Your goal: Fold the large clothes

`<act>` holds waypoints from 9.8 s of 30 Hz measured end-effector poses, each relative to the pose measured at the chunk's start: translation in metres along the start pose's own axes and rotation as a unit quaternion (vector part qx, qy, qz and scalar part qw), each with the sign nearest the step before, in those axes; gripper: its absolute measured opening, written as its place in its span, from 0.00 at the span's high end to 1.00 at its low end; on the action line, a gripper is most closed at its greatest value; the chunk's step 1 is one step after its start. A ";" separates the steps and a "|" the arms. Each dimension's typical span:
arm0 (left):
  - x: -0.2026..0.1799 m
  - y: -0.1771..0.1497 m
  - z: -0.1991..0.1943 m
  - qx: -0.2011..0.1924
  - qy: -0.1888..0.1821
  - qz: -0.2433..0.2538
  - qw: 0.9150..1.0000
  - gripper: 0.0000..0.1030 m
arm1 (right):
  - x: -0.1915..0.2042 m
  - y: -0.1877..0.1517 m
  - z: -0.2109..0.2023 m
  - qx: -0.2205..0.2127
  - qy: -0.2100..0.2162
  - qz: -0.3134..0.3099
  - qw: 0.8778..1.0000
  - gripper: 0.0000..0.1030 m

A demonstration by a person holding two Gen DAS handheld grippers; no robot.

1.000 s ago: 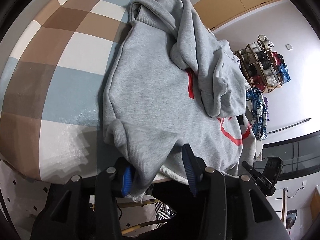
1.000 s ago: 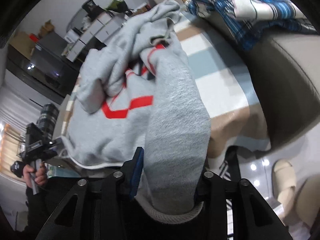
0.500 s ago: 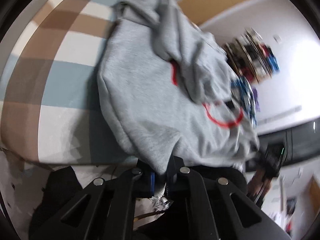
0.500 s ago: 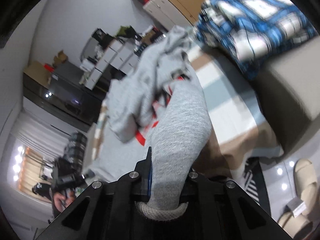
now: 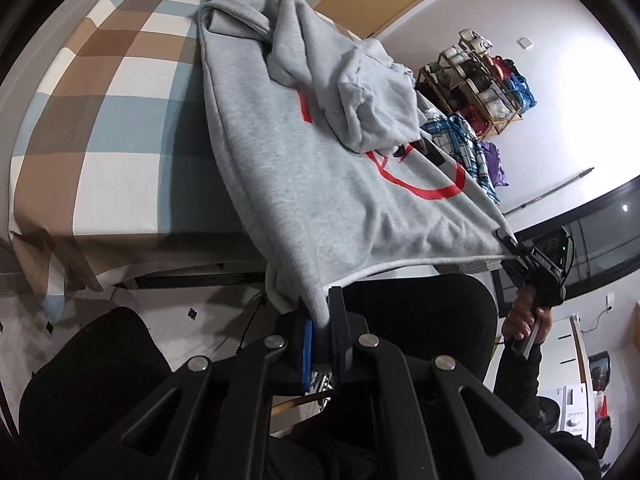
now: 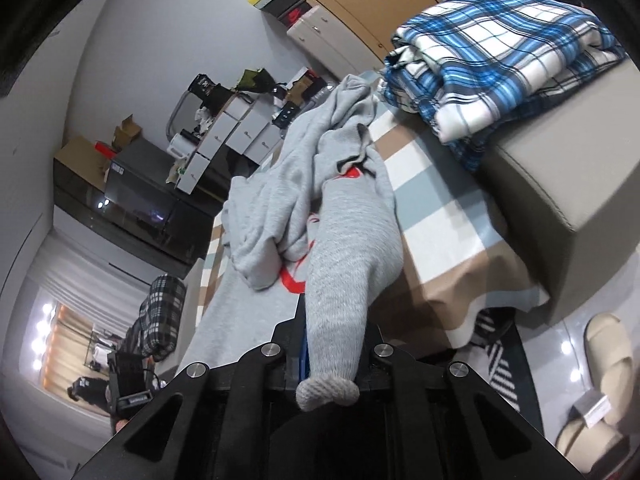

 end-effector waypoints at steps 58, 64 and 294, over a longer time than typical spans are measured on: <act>-0.012 0.252 -0.094 -0.137 -0.169 -0.056 0.974 0.96 | 0.087 0.257 0.044 0.013 0.036 0.022 0.999 0.88; 0.018 0.319 -0.076 -0.133 -0.159 -0.088 0.974 0.97 | 0.086 0.346 0.092 0.008 -0.007 0.051 0.999 0.88; 0.017 0.211 0.024 -0.080 0.046 0.032 0.995 0.41 | 0.147 0.249 0.369 0.225 -0.409 -0.361 0.807 0.12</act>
Point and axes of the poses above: each gripper's, at about its wrist camera, not at the fingertips, and z roughly the way its jaws point, x to its left, y to its top, the point moved 4 cm from there along z, roughly the way its jaws point, and after that the axes turned 12 degrees about x, right-handed, at the moved point
